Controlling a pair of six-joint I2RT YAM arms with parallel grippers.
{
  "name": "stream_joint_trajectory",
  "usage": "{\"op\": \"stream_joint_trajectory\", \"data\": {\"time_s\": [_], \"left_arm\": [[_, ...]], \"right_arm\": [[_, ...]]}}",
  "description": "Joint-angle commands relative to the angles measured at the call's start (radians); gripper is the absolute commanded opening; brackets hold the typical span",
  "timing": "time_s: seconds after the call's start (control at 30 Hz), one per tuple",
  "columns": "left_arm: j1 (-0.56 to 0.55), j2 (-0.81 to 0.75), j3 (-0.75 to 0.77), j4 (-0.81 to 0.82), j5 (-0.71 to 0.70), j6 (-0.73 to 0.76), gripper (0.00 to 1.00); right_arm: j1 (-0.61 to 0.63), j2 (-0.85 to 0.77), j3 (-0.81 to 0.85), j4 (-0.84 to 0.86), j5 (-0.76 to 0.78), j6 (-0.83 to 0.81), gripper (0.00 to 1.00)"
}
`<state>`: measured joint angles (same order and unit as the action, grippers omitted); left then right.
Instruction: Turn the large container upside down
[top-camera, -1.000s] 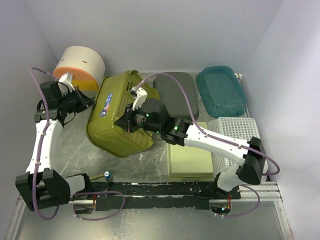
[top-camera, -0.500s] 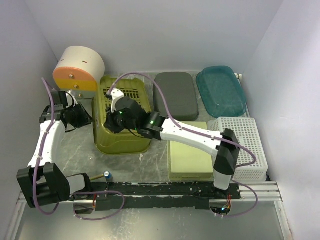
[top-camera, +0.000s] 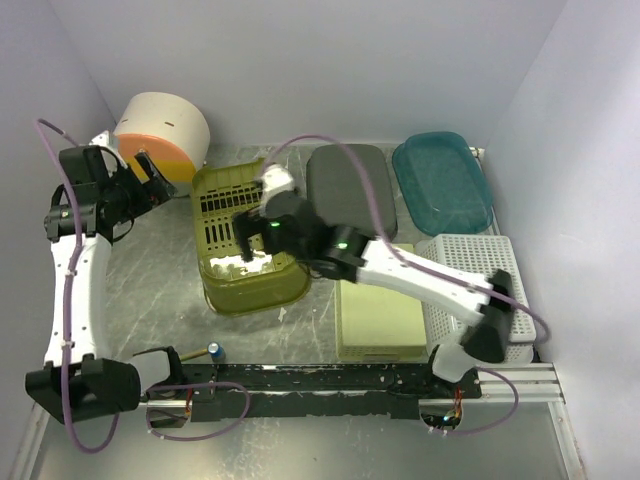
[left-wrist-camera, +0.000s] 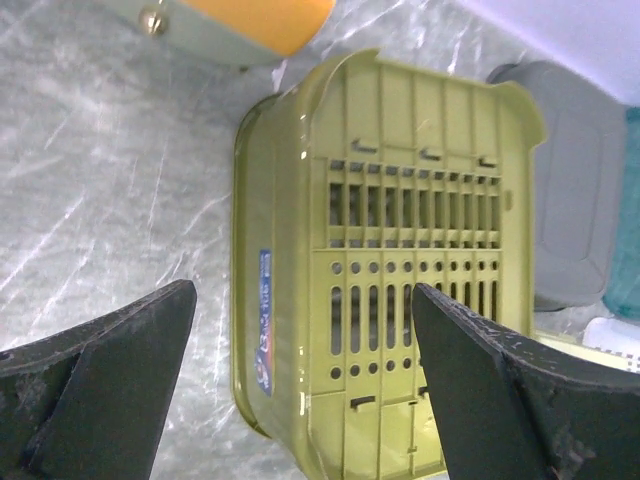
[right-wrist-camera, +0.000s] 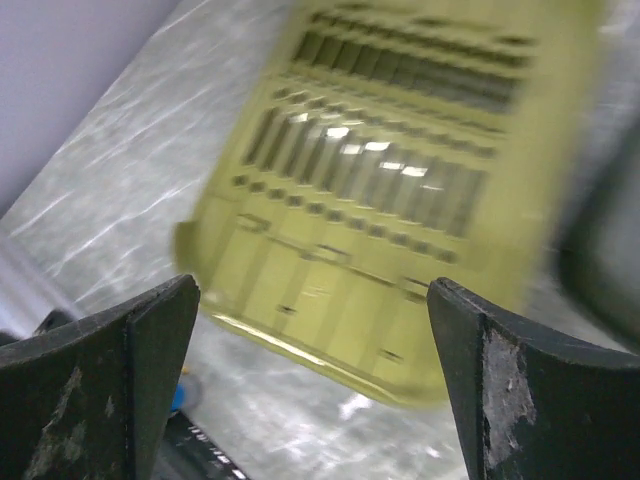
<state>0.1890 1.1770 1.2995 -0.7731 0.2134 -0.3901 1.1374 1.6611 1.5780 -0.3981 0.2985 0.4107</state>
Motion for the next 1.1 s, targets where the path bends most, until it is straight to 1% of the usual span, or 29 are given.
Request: {"op": "stream_joint_trajectory", "data": {"time_s": [0.0,0.03,0.07,0.17,0.2,0.23,0.3,0.37,0.43,0.5,0.6,0.7,0.8,0.9,1.07], "left_arm": [[-0.054,-0.062,0.081,0.032,0.022,0.0,1.0],[-0.102,-0.066,0.095,0.047,0.01,-0.013,1.0],[-0.18,-0.066,0.109,0.057,-0.02,-0.021,1.0],[-0.436,-0.029,0.174,0.042,-0.201,-0.024,1.0],[-0.503,-0.011,0.193,0.034,-0.24,-0.025,1.0],[-0.564,0.007,0.205,0.033,-0.271,-0.026,1.0],[-0.678,0.041,0.203,0.053,-0.325,-0.026,1.0],[-0.782,0.08,0.185,0.086,-0.378,-0.023,1.0],[-0.873,0.142,0.184,0.095,-0.429,-0.022,1.0],[-0.941,0.197,0.191,0.089,-0.463,-0.02,0.99],[-0.998,0.233,0.171,0.129,-0.462,-0.014,0.99],[-1.012,0.207,0.111,0.21,-0.429,-0.005,0.99],[-1.012,0.169,0.06,0.27,-0.424,0.007,1.0],[-1.011,0.147,0.037,0.291,-0.439,0.013,1.0],[-1.011,0.138,0.028,0.272,-0.48,0.006,1.0]], "right_arm": [[-0.128,-0.267,-0.175,-0.067,0.281,0.0,1.0],[-0.187,-0.314,-0.223,-0.076,0.264,0.022,1.0],[-0.264,-0.363,-0.278,-0.082,0.237,0.039,1.0],[-0.485,-0.474,-0.399,-0.116,0.175,0.087,1.0],[-0.556,-0.504,-0.425,-0.133,0.168,0.09,1.0],[-0.601,-0.526,-0.442,-0.158,0.174,0.096,1.0],[-0.679,-0.559,-0.472,-0.194,0.181,0.112,1.0],[-0.72,-0.582,-0.5,-0.216,0.18,0.127,1.0],[-0.73,-0.591,-0.517,-0.236,0.19,0.154,1.0],[-0.732,-0.588,-0.524,-0.261,0.223,0.19,1.0],[-0.731,-0.562,-0.51,-0.331,0.327,0.27,1.0],[-0.73,-0.524,-0.474,-0.396,0.4,0.309,1.0],[-0.732,-0.489,-0.444,-0.427,0.405,0.29,1.0],[-0.731,-0.475,-0.441,-0.428,0.4,0.286,1.0],[-0.731,-0.531,-0.49,-0.343,0.337,0.247,1.0]]}}
